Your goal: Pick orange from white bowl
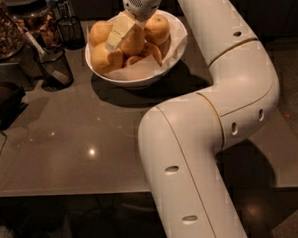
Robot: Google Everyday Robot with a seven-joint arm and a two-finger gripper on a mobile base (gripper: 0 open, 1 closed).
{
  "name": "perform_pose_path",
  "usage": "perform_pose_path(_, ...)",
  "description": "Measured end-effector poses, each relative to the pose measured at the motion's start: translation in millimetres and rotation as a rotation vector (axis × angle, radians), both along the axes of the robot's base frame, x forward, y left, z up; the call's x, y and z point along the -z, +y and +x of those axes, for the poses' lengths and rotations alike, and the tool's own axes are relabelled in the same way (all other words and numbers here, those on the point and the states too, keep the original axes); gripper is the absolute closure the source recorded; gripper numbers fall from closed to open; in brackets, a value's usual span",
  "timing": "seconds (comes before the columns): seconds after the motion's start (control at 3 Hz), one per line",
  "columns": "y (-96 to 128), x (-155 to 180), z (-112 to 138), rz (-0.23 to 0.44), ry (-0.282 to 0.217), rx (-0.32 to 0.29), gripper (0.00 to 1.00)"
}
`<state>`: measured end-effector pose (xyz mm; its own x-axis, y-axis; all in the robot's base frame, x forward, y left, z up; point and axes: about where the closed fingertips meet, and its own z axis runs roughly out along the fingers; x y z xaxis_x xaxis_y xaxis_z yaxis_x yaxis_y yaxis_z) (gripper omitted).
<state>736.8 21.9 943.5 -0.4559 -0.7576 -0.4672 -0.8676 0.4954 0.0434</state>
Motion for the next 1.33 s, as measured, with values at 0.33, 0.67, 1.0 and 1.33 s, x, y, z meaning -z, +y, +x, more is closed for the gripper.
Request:
perform_pose_path(0.33,1.0,-4.1,0.1,0.0,0.0,0.0,0.0)
perform_pose_path(0.67,0.0,-0.2,0.0,0.0,0.0,0.0,0.18)
perform_pose_path(1.0,0.1,0.0,0.0,0.0,0.0,0.0,0.41)
perform_pose_path(1.33,0.1,0.0,0.2,0.0,-0.001,0.0,0.64)
